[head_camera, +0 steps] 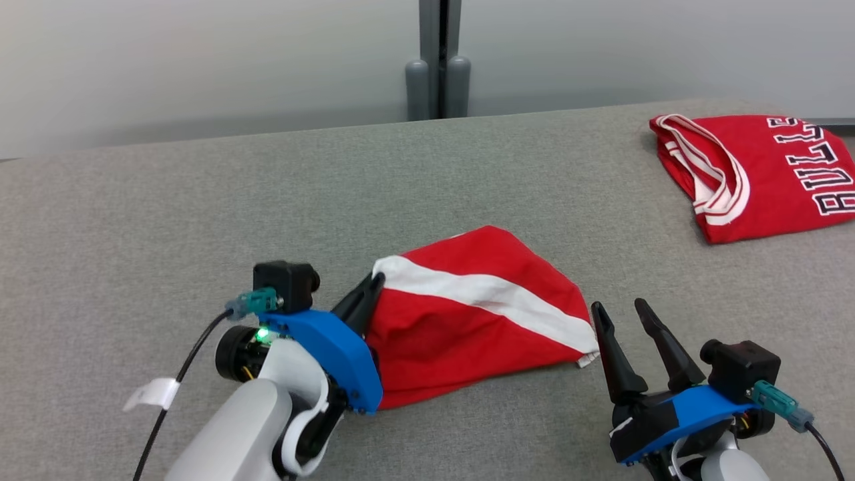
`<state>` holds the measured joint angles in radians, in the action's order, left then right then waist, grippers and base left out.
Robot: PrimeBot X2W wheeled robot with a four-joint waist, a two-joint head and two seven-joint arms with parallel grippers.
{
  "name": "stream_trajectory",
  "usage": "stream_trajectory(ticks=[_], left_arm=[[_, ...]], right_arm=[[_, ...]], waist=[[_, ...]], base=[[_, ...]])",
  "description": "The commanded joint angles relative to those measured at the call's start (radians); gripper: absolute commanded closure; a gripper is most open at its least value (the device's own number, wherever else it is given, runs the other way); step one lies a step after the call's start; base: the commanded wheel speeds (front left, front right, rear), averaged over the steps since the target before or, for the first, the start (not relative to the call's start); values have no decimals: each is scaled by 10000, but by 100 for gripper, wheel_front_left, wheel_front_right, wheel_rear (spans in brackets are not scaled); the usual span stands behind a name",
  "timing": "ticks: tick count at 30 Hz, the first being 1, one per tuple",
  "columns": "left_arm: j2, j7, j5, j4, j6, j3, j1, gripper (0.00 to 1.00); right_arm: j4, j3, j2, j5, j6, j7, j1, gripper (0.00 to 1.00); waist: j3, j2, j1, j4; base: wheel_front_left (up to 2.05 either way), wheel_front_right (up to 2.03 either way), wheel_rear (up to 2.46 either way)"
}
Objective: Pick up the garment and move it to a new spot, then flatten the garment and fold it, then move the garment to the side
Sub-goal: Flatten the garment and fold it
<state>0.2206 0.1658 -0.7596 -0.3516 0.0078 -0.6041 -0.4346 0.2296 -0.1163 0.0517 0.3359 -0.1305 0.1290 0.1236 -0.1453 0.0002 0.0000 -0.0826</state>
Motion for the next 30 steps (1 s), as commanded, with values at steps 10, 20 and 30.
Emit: stream_trajectory(ticks=[10,20,30], left_arm=[[1503,589,621,2597,577,-846,2525,100],[1920,884,1175,2228,1716,-946,3166,50],[2050,705,612,3492,2461,39,3226,0]], right_arm=[[-187,51,5,-108,-6,-145,-261,0],[-254,-8,-2,-127,-6,-244,-308,0],[-357,142,-3,-181,-6,-311,-469,0]], waist=[[209,-2,0,858],[420,-2,0,1016],[588,-2,0,886]], base=[[0,0,0],[0,0,0],[0,0,0]])
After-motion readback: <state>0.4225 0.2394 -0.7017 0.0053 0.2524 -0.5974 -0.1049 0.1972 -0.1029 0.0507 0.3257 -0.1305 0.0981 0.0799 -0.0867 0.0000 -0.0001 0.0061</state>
